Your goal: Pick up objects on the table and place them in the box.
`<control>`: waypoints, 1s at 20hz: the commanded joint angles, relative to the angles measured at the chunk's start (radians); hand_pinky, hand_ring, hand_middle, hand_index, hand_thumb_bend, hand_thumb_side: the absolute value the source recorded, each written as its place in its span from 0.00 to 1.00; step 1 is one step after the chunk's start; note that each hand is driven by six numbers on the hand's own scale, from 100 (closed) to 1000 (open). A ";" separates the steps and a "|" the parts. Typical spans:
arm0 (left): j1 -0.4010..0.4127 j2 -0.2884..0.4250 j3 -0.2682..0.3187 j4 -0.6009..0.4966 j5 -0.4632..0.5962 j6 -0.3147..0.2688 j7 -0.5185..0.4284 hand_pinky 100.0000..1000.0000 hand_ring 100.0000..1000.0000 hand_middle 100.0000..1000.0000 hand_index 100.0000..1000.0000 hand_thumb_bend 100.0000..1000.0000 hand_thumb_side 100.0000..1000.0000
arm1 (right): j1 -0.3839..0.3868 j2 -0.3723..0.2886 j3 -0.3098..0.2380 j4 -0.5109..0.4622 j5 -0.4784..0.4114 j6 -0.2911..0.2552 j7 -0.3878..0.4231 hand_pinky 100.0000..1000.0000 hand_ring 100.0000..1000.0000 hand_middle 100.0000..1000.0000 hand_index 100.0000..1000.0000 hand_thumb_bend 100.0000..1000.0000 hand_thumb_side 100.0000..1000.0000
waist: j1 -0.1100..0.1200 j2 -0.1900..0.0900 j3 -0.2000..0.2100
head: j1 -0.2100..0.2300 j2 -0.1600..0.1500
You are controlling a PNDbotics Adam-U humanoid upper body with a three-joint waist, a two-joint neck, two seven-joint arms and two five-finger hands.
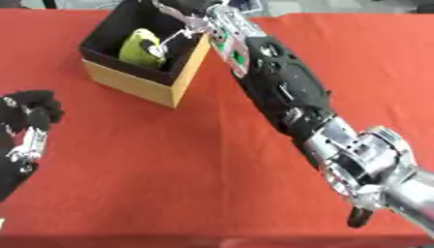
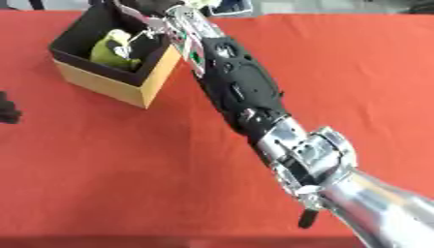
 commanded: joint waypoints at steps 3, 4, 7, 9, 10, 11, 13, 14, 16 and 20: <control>-0.010 0.012 0.006 -0.012 -0.003 0.001 0.002 0.60 0.59 0.55 0.74 0.00 0.56 | -0.027 -0.026 -0.006 -0.052 -0.022 0.019 -0.061 0.74 0.81 0.77 0.95 0.19 0.27 | 0.002 -0.017 -0.011 | 0.007 0.005; -0.009 0.012 0.008 -0.012 -0.003 0.001 0.003 0.60 0.59 0.55 0.74 0.00 0.56 | -0.028 -0.032 -0.007 -0.065 -0.046 0.021 -0.066 0.74 0.81 0.77 0.94 0.15 0.24 | 0.003 -0.018 -0.016 | 0.010 0.005; -0.003 0.013 0.013 -0.011 -0.005 0.002 0.009 0.60 0.59 0.55 0.74 0.00 0.56 | -0.026 -0.066 0.001 -0.127 -0.156 0.023 -0.068 0.73 0.80 0.77 0.93 0.10 0.17 | 0.005 -0.022 -0.036 | 0.023 0.005; 0.001 0.014 0.018 -0.009 -0.008 0.003 0.014 0.60 0.59 0.55 0.74 0.00 0.56 | -0.017 -0.092 0.009 -0.184 -0.250 0.033 -0.058 0.72 0.80 0.77 0.92 0.06 0.13 | 0.005 -0.025 -0.052 | 0.036 0.005; 0.003 0.014 0.020 -0.009 -0.009 0.004 0.016 0.60 0.59 0.55 0.74 0.00 0.56 | -0.010 -0.107 0.014 -0.216 -0.295 0.040 -0.051 0.72 0.80 0.77 0.91 0.04 0.10 | 0.006 -0.026 -0.061 | 0.043 0.005; 0.006 0.015 0.023 -0.008 -0.010 0.004 0.019 0.60 0.59 0.55 0.74 0.00 0.56 | 0.000 -0.123 0.019 -0.253 -0.341 0.047 -0.043 0.72 0.80 0.77 0.90 0.01 0.08 | 0.007 -0.028 -0.071 | 0.052 0.005; 0.011 0.017 0.029 -0.008 -0.012 0.005 0.026 0.60 0.59 0.55 0.74 0.00 0.56 | 0.025 -0.156 0.028 -0.329 -0.430 0.065 -0.023 0.72 0.80 0.77 0.88 0.00 0.05 | 0.008 -0.031 -0.093 | 0.068 0.005; 0.014 0.018 0.032 -0.007 -0.014 0.006 0.029 0.60 0.59 0.55 0.74 0.00 0.56 | 0.040 -0.173 0.031 -0.369 -0.473 0.075 -0.015 0.71 0.80 0.77 0.87 0.00 0.04 | 0.009 -0.032 -0.104 | 0.077 0.005; 0.019 0.020 0.039 -0.007 -0.017 0.007 0.036 0.60 0.59 0.55 0.74 0.00 0.56 | 0.077 -0.209 0.032 -0.451 -0.556 0.096 -0.002 0.71 0.79 0.77 0.85 0.00 0.02 | 0.010 -0.034 -0.126 | 0.096 0.005; 0.024 0.023 0.049 -0.006 -0.022 0.009 0.048 0.60 0.59 0.55 0.74 0.00 0.56 | 0.178 -0.283 0.014 -0.621 -0.724 0.148 0.002 0.69 0.79 0.76 0.85 0.00 0.04 | 0.010 -0.037 -0.160 | 0.128 0.005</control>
